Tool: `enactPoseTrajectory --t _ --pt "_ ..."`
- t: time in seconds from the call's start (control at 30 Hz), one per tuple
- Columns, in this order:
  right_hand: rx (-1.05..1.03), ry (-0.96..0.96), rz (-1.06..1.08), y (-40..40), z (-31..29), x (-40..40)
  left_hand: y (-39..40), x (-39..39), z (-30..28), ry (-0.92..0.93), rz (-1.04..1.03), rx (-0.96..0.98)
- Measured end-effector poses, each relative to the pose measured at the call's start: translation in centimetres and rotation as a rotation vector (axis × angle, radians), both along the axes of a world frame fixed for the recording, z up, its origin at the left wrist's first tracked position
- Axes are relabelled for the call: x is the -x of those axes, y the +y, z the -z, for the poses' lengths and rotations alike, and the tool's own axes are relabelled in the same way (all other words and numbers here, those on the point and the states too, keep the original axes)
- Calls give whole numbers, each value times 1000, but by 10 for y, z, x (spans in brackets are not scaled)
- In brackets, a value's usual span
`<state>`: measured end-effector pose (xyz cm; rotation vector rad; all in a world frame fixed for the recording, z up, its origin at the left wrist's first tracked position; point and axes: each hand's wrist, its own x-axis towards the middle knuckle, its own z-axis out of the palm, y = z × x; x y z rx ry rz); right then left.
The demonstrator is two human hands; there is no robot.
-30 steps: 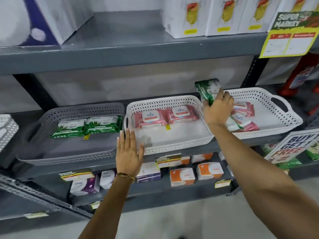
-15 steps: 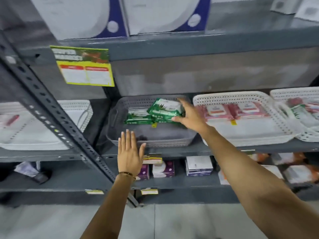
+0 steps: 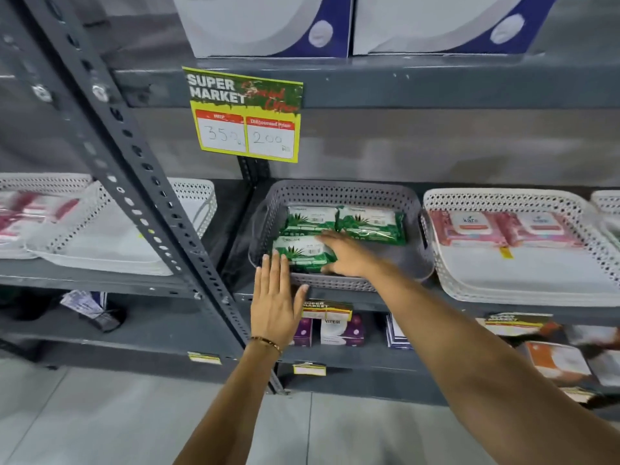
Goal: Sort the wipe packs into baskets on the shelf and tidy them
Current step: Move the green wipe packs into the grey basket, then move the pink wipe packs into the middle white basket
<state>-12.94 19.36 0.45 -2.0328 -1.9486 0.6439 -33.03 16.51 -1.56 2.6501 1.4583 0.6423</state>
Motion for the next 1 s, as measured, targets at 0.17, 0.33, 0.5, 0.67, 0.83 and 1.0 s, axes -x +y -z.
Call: enactPoseTrajectory --t 0.17,0.33,0.5,0.67,0.83,1.0 --pt "-97 101 65 -16 -12 -16 -12 -20 -2 -27 -20 27" --pt "-495 90 308 -56 -37 -61 -45 -73 -6 -3 109 53" --pt "-669 -3 558 -120 -47 -130 -84 -138 -13 39 248 35" --pt "-624 -67 810 -200 -44 -218 -126 -205 -12 26 300 27" --pt "-475 -153 1036 -267 -42 -308 -144 -253 -6 -1 231 41" --pt "-147 -230 1083 -310 -37 -377 -153 -278 2 -62 118 60"
